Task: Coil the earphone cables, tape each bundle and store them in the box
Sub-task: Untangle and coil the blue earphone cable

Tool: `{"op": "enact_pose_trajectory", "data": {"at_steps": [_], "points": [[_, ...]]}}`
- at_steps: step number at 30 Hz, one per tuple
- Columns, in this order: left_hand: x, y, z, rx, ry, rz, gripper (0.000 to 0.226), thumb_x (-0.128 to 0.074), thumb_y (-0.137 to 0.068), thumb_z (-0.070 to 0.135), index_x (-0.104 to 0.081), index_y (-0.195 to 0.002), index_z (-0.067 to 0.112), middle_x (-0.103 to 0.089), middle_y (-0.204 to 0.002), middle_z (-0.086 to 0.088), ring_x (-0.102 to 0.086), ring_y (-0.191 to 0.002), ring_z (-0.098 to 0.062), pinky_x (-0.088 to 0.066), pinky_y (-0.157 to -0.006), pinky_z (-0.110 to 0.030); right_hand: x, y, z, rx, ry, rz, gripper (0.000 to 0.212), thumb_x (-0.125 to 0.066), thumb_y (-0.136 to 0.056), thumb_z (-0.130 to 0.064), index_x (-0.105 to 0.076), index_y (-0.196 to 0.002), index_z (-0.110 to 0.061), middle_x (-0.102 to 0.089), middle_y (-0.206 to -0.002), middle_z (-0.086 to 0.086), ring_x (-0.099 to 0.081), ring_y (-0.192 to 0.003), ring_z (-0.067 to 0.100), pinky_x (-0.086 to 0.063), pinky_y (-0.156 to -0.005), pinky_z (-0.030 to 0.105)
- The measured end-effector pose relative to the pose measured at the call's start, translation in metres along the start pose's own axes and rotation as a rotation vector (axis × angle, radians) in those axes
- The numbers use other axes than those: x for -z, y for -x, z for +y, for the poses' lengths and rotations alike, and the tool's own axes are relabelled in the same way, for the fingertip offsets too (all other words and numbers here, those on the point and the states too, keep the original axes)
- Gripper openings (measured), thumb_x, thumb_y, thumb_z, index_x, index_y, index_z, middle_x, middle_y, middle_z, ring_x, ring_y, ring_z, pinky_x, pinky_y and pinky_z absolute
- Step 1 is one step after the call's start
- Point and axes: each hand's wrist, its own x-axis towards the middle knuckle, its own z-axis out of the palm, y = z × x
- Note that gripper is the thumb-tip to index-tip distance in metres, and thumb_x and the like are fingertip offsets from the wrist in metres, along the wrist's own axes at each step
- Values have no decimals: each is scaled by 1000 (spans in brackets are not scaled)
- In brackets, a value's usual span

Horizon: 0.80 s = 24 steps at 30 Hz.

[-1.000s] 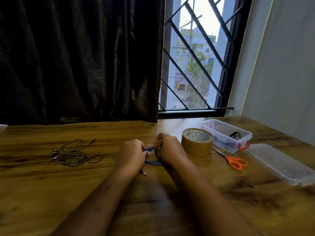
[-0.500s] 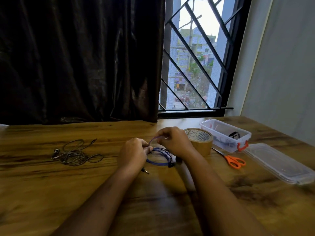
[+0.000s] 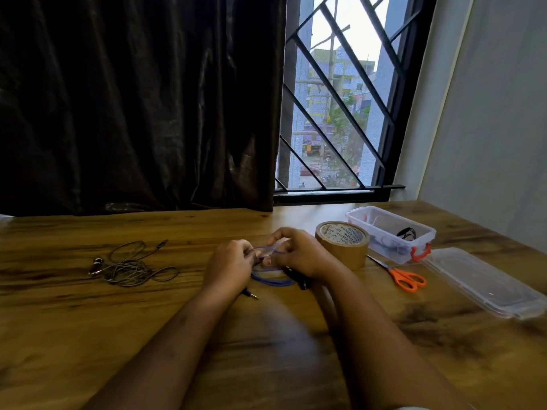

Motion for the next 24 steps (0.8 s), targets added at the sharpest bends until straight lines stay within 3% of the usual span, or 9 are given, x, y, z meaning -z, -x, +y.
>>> {"op": "enact_pose_trajectory", "data": {"at_steps": [3,6,7,11,15,19,21,24], "points": [[1,-1,0,-27,-16,-66,13,-59,-91,30,-65,-88,19,-60,-75,3,-52,-67,-14,-33,-52,-27,2,4,-1,3,-400,-32,20,-72,-82,-6,-55,-90,-12,-62,-62,1,-57,-50,6,-46,-51,16],[4,-3,1,14,99,-142,10,-57,-91,19,-63,-99,22,-61,-90,3,-57,-84,-15,-48,-67,-28,1,5,-2,-27,-620,-55,10,-66,-86,-7,-56,-82,-8,-65,-67,4,-53,-47,3,-47,-48,15],[6,-4,0,53,170,-170,14,-55,-90,14,-61,-98,23,-61,-95,2,-58,-88,-16,-50,-72,-31,1,5,-2,-38,-620,-59,8,-64,-88,-9,-58,-83,-7,-67,-71,5,-52,-46,2,-46,-48,14],[17,-5,4,130,409,-290,13,-50,-88,14,-59,-93,22,-61,-91,-5,-54,-79,-19,-44,-70,-33,-1,0,2,-50,-504,-27,7,-60,-91,-10,-63,-86,-7,-68,-78,6,-48,-46,2,-44,-49,14],[17,-3,7,93,531,-427,15,-58,-89,15,-61,-104,14,-64,-108,-12,-61,-98,-21,-50,-90,-38,-7,0,0,17,-234,47,11,-63,-89,-8,-63,-81,-15,-63,-61,-2,-53,-49,4,-42,-50,16],[6,-5,-4,-26,149,-236,21,-56,-91,36,-64,-106,23,-53,-111,0,-55,-100,-15,-49,-91,-37,-11,-6,4,42,-16,105,8,-67,-86,-12,-69,-80,-17,-66,-68,-3,-56,-56,-2,-41,-55,11],[3,-2,-4,-105,-48,-183,26,-49,-96,34,-64,-113,22,-46,-107,0,-51,-96,-15,-47,-85,-34,-13,-8,7,57,139,140,5,-69,-85,-14,-73,-82,-16,-67,-76,-2,-53,-61,-1,-36,-54,7],[-1,3,-4,-193,-252,-152,27,-45,-98,31,-65,-105,15,-42,-99,-1,-51,-86,-17,-48,-78,-40,-16,-7,7,83,235,164,7,-69,-84,-10,-74,-81,-15,-64,-83,-1,-45,-58,0,-35,-49,5]]}}
